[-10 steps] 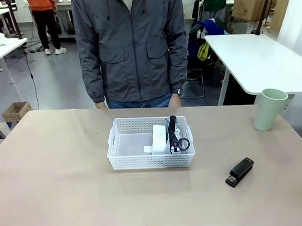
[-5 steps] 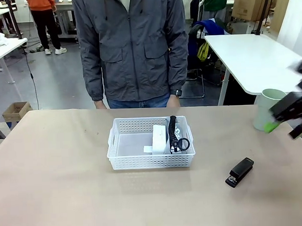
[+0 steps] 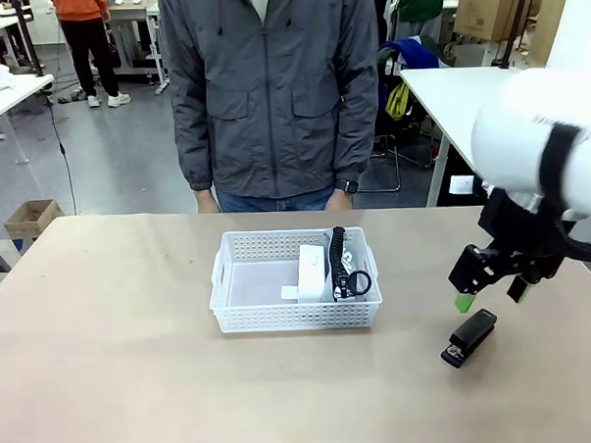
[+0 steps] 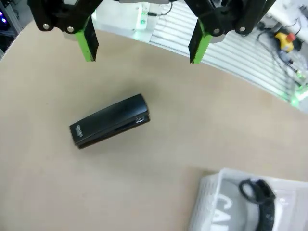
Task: Efficiently arrange items inside the basket to fit them all.
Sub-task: Pick up the Stapler and place it inside the Organizing basket.
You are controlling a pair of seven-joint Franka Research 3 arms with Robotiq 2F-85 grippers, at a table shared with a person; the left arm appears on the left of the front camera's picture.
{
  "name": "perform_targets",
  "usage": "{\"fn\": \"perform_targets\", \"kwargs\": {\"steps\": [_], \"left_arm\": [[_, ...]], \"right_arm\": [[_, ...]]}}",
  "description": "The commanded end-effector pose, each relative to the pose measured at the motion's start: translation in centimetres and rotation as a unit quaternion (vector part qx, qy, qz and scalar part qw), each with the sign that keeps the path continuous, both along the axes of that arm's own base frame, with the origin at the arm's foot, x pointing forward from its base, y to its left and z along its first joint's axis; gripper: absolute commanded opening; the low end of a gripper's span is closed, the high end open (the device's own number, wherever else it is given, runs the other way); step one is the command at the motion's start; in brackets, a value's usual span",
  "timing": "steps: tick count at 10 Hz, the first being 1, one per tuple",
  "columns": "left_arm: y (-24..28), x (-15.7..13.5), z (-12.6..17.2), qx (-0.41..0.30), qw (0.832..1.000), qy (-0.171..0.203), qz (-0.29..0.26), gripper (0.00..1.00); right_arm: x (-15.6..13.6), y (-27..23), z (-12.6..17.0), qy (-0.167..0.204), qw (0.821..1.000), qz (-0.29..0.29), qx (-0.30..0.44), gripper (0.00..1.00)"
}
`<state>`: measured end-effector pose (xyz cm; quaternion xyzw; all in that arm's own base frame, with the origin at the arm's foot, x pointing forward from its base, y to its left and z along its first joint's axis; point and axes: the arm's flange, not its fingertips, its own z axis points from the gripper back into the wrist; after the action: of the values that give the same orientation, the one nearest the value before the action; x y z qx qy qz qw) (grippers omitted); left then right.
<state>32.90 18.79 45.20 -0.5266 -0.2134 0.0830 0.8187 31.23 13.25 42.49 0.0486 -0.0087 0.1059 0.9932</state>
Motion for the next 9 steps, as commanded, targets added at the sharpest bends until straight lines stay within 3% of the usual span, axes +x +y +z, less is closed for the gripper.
{"fn": "perform_targets", "kwargs": {"steps": [1,4,5,9], "left_arm": [[-0.1,-0.1,0.3,-0.010,1.000,-0.007,0.003,1.00],[-0.1,-0.1,0.3,-0.010,1.000,-0.007,0.003,1.00],[-0.1,-0.1,0.3,-0.010,1.000,-0.007,0.003,1.00],[-0.1,-0.1,0.3,-0.010,1.000,-0.007,0.003,1.00]], "right_arm": [[-3.7,-2.6,-3.8,-0.032,0.999,-0.039,-0.016,1.00],[-2.8,-4.3,-3.3,-0.076,0.991,-0.110,-0.032,1.00],[1.1,-1.1,0.1,-0.039,0.998,-0.049,-0.024,1.00],[1.1,-1.1,0.1,-0.039,0.998,-0.049,-0.024,1.00]]}}
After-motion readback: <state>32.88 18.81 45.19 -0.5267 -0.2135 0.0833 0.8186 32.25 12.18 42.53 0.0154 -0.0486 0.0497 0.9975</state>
